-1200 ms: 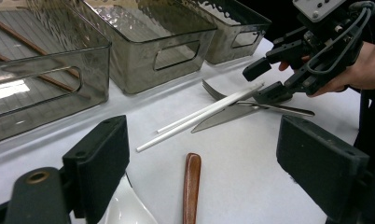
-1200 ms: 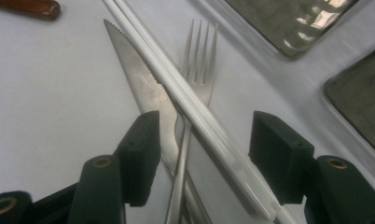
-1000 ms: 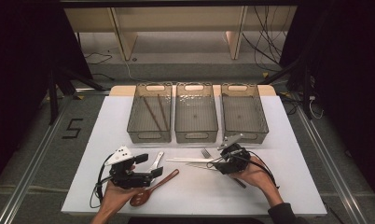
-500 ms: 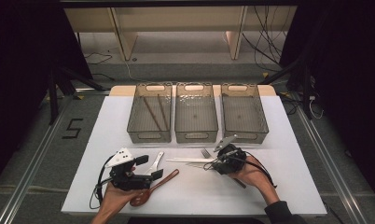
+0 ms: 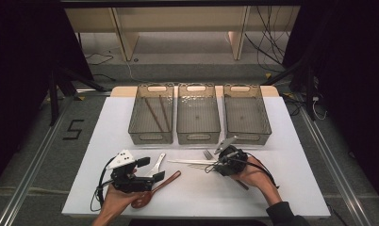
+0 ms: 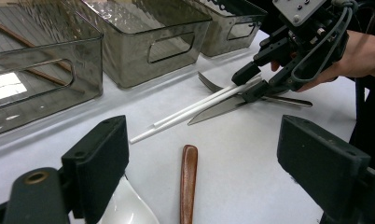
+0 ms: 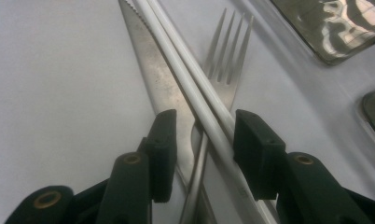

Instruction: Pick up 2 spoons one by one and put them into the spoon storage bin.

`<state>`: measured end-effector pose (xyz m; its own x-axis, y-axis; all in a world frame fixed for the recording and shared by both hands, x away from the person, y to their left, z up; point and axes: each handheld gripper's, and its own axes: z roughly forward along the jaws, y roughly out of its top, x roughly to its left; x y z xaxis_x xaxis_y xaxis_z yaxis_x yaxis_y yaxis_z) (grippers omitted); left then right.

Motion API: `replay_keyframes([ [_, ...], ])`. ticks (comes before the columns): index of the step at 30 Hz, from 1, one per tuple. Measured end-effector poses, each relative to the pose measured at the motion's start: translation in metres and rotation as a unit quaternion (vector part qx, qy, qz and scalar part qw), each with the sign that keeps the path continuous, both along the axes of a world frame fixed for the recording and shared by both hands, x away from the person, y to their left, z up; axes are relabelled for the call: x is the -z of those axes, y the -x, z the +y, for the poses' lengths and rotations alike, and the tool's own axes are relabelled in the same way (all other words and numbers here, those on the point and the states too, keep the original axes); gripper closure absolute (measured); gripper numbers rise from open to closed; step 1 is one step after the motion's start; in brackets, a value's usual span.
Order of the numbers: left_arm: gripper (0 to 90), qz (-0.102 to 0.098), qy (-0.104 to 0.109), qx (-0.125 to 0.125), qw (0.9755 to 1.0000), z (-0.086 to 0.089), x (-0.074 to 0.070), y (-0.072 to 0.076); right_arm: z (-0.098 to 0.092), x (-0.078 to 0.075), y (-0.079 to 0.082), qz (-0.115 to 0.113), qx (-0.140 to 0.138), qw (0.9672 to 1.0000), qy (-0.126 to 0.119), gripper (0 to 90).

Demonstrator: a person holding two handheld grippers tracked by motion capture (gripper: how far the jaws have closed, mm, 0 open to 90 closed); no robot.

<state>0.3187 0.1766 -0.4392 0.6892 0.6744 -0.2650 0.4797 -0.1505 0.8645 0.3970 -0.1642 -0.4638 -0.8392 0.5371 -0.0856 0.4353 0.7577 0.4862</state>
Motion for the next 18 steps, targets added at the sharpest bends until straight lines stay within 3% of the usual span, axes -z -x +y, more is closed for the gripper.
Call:
replay_keyframes([
  [3,16.2,0.000,-0.001,0.001,1.0000,0.000,0.000,0.000,0.002,0.000,0.000,0.005,-0.002,1.0000,0.003,61.3],
  [7,16.3,0.000,-0.002,0.001,1.0000,-0.001,0.000,0.000,0.007,0.001,0.000,0.020,-0.020,0.9991,0.033,62.5],
  [18,16.3,0.001,-0.003,0.001,1.0000,-0.001,0.000,0.000,0.010,-0.003,0.005,0.014,-0.037,0.9978,0.054,75.5],
])
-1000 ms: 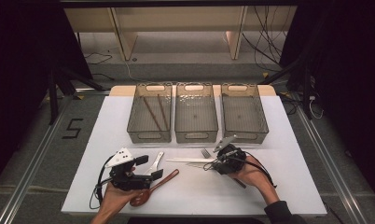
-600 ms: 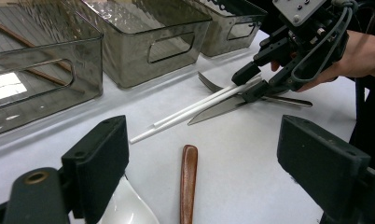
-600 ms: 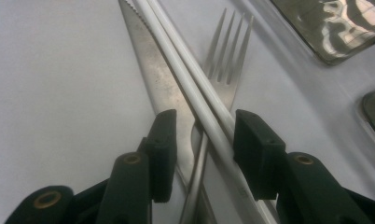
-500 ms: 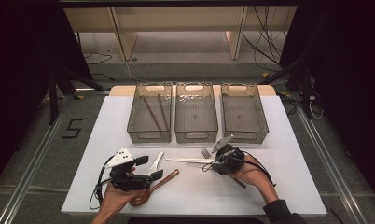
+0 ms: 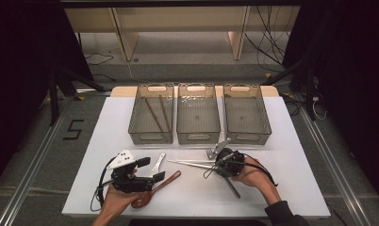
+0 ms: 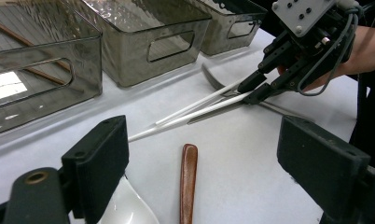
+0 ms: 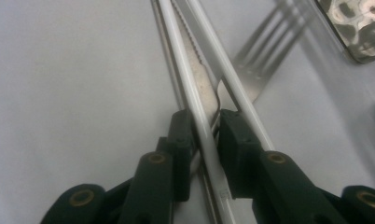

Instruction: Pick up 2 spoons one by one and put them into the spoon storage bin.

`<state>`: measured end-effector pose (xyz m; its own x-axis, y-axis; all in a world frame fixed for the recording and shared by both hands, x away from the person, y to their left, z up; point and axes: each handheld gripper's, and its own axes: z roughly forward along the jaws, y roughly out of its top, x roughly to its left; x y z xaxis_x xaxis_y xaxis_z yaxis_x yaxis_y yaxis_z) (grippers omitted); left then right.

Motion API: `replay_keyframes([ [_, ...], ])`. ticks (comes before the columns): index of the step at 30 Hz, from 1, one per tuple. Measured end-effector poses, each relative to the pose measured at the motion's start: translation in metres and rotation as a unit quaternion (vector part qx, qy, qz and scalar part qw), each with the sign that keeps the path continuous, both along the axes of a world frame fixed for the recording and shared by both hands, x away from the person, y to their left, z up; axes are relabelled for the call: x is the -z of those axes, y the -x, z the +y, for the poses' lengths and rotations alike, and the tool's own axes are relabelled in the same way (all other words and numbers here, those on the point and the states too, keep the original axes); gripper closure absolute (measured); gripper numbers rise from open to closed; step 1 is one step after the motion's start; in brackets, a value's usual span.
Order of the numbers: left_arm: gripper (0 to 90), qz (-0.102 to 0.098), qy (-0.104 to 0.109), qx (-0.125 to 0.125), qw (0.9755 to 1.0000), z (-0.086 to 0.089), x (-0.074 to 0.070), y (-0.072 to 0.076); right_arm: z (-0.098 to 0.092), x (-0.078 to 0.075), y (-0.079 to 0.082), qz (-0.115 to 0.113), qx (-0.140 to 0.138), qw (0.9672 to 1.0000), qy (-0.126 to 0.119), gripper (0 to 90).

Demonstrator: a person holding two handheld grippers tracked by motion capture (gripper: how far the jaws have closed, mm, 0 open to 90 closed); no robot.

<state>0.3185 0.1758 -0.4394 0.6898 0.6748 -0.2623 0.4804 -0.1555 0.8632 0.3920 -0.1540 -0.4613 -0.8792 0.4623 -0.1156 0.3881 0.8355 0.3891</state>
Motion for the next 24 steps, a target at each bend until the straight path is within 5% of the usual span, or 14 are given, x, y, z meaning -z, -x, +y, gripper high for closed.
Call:
replay_keyframes([
  [10,16.2,0.001,0.000,0.000,1.0000,0.000,0.000,0.000,0.007,-0.003,0.004,-0.017,-0.022,0.9990,0.035,79.2],
  [24,16.3,-0.001,0.000,0.000,1.0000,-0.001,0.000,0.000,0.012,-0.008,0.009,-0.002,-0.029,0.9987,0.041,82.8],
])
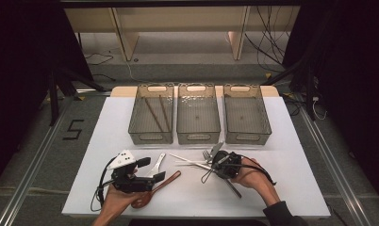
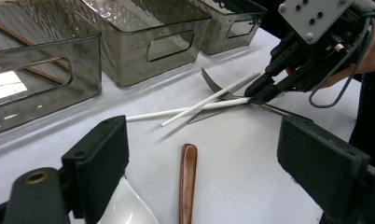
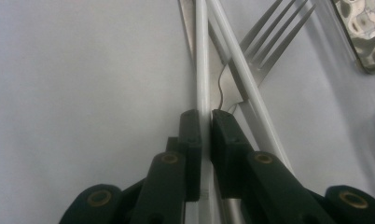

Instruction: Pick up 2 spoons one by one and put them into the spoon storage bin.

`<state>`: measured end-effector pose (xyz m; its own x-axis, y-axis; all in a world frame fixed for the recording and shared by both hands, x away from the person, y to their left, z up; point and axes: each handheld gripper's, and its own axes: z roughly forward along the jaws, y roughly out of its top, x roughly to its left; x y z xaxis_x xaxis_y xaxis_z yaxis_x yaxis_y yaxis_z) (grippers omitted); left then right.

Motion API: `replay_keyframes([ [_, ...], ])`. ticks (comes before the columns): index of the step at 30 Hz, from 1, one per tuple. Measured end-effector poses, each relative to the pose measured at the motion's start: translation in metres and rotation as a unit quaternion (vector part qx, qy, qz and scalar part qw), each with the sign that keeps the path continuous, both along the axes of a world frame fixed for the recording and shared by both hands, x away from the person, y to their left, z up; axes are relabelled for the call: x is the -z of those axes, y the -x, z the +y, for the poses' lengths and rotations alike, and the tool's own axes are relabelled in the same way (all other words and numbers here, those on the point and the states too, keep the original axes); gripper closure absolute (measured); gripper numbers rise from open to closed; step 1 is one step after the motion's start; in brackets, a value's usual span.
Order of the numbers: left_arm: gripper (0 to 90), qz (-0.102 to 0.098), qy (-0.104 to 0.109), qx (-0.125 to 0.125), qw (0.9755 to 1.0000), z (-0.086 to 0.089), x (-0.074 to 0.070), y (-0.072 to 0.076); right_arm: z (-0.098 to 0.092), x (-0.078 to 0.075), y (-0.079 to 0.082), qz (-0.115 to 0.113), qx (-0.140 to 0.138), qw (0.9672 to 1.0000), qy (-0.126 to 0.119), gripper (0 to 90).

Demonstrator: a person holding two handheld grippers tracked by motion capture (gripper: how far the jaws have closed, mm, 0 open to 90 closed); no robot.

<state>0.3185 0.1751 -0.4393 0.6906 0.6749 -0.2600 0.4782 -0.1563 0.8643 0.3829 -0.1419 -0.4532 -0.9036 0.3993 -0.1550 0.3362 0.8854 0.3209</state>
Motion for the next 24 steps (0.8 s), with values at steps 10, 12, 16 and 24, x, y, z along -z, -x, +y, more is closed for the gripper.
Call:
replay_keyframes([
  [10,16.3,0.000,0.000,0.000,1.0000,0.000,0.000,0.000,0.006,0.000,0.004,0.021,-0.006,0.9998,0.000,83.2],
  [12,16.3,0.000,0.000,0.000,1.0000,0.000,0.000,0.000,0.008,0.002,0.005,0.023,-0.005,0.9997,-0.002,83.2],
  [16,16.3,0.001,0.000,0.000,1.0000,0.000,0.000,0.000,0.009,0.002,0.005,0.026,-0.004,0.9997,-0.002,83.0],
  [24,16.3,0.000,-0.002,0.001,1.0000,0.000,0.000,0.000,0.013,0.007,0.006,0.032,-0.004,0.9995,0.001,82.0],
])
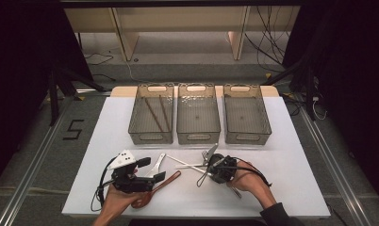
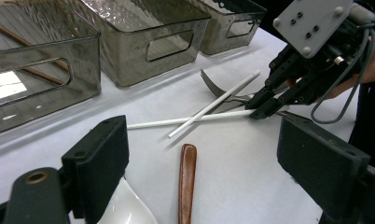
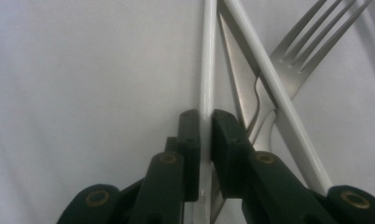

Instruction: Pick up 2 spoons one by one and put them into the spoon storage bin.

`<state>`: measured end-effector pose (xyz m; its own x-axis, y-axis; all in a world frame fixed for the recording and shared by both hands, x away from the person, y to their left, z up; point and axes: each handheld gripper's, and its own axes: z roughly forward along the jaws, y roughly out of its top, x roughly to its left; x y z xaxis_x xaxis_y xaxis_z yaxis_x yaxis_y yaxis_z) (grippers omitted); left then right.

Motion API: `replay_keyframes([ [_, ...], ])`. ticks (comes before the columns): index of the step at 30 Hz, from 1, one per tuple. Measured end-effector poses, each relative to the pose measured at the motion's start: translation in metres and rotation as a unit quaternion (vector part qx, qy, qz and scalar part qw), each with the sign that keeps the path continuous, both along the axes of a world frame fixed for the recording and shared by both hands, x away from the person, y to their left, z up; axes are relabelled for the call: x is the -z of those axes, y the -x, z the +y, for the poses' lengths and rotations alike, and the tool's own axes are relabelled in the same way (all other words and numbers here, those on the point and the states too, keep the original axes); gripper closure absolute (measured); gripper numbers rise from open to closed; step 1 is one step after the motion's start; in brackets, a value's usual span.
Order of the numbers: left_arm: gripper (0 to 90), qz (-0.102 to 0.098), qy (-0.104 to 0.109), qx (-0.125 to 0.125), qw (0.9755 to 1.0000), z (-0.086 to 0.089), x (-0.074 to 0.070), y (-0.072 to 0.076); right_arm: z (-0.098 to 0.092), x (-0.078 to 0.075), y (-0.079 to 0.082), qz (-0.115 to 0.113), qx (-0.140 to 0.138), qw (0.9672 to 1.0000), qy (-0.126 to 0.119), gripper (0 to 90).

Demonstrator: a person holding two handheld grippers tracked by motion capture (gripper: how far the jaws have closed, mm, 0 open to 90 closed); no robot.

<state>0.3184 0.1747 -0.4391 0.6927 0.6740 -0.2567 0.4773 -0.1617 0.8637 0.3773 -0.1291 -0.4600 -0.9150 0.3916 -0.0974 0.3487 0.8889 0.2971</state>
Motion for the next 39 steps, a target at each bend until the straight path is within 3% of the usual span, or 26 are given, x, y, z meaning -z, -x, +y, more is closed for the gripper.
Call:
replay_keyframes([
  [8,16.3,0.000,0.002,-0.001,1.0000,0.000,0.000,0.000,0.000,-0.001,0.000,-0.001,0.011,0.9999,-0.002,83.9],
  [11,16.3,0.000,0.003,-0.002,1.0000,0.000,0.000,0.000,0.000,-0.003,0.001,0.014,0.019,0.9997,-0.007,84.2],
  [21,16.3,0.002,0.004,-0.003,1.0000,0.001,0.000,0.000,-0.004,-0.013,0.009,0.036,0.002,0.9993,-0.012,84.4],
  [28,16.3,0.002,0.006,-0.006,1.0000,0.002,0.000,-0.001,-0.008,-0.016,0.014,0.031,-0.016,0.9994,-0.007,84.5],
  [39,16.3,0.003,0.007,-0.012,0.9999,0.003,0.000,-0.001,-0.018,-0.032,0.021,0.020,-0.006,0.9991,-0.037,84.6],
])
